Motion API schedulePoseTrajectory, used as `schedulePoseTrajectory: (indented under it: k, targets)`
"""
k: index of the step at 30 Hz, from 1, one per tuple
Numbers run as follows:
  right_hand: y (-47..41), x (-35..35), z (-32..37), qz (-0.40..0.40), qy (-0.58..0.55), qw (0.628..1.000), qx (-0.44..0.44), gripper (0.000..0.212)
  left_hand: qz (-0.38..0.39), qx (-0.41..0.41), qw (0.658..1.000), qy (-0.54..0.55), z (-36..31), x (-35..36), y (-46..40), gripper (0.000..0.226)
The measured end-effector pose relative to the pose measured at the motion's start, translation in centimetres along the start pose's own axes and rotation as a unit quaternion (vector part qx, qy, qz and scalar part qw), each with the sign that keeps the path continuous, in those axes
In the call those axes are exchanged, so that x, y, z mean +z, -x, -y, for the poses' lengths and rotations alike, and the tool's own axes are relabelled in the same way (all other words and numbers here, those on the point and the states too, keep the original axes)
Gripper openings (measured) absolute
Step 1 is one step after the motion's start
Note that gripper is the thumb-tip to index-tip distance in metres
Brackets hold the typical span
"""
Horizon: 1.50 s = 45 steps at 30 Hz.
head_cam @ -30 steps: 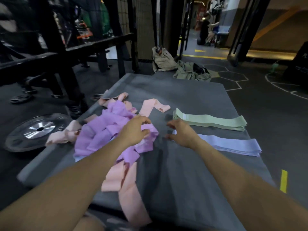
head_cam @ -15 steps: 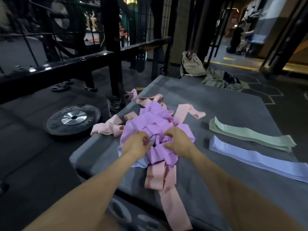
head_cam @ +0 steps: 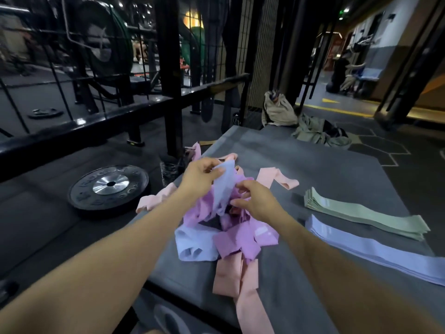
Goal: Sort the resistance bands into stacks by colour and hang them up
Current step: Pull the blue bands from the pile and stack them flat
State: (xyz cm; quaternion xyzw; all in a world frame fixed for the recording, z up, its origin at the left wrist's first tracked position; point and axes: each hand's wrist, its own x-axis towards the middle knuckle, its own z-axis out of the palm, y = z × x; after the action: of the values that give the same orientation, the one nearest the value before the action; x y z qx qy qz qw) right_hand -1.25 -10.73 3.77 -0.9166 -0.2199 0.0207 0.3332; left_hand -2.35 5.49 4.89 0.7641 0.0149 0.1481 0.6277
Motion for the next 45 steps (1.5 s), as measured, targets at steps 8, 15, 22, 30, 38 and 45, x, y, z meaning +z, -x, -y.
schedulePoseTrajectory:
  k: [8,15,22,30,38,45]
  targets:
    - [-0.2,-2.2,3.5,-0.045,-0.177,0.983,0.014,0.048,0.013,-0.011,0.988,0.151,-6.3,0.2,0.2,0.008]
    - [0.4,-3.5,5.1,-0.093,-0.231,0.968,0.005,0.066,0.017,-0.025,0.972,0.233,-9.5,0.2,1.8,0.011]
    - [1.6,-5.8,5.1,-0.144,-0.121,0.982,0.021,0.034,0.021,-0.025,0.957,0.287,-12.3,0.2,2.8,0.016]
    - [5.2,-9.9,2.6,-0.260,-0.110,0.959,0.004,0.019,-0.020,-0.062,0.963,0.263,-10.8,0.7,4.4,0.016]
    - [9.7,-10.3,-2.6,-0.127,-0.153,0.979,0.052,0.032,0.012,-0.093,0.974,0.206,-6.5,6.4,6.6,0.021]
    - [10.3,-8.8,-6.4,-0.228,-0.170,0.953,0.101,0.038,0.112,-0.158,0.955,0.223,-3.9,9.2,7.6,0.024]
